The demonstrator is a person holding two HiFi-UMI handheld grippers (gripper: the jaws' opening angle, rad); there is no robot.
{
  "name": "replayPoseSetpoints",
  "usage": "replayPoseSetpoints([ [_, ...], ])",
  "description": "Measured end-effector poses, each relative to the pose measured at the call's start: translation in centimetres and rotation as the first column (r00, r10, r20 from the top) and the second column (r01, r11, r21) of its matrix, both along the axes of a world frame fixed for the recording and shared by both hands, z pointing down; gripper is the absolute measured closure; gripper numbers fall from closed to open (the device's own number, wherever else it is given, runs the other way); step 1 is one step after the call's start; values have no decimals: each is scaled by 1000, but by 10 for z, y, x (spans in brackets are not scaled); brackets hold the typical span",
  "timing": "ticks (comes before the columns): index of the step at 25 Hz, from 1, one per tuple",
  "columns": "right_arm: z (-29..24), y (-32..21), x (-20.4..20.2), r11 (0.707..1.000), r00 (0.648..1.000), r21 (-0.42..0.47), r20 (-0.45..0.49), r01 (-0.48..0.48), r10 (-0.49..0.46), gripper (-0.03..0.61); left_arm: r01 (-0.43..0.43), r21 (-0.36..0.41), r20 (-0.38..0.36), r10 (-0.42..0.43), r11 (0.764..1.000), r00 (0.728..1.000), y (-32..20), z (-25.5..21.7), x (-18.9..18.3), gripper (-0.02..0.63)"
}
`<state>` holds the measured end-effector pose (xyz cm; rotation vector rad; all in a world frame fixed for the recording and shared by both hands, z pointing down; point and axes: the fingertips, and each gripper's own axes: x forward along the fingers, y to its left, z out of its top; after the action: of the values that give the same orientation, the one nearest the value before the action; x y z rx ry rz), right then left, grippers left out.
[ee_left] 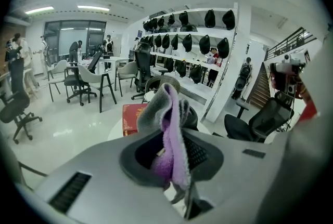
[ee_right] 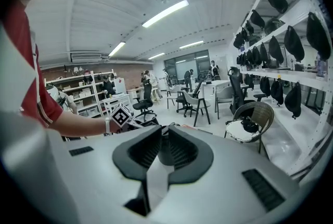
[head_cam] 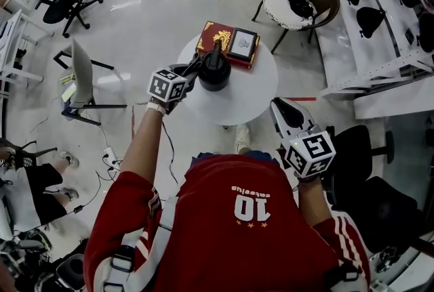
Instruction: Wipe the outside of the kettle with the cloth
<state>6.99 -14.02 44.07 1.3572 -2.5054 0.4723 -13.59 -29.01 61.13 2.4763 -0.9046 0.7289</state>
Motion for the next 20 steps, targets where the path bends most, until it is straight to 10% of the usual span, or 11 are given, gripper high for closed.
replayPoseSetpoints([
  [20,1,44,-3,1000,1000,3,22,-15,15,526,-87,-18,-6,87,996,996,60,3,31,551],
])
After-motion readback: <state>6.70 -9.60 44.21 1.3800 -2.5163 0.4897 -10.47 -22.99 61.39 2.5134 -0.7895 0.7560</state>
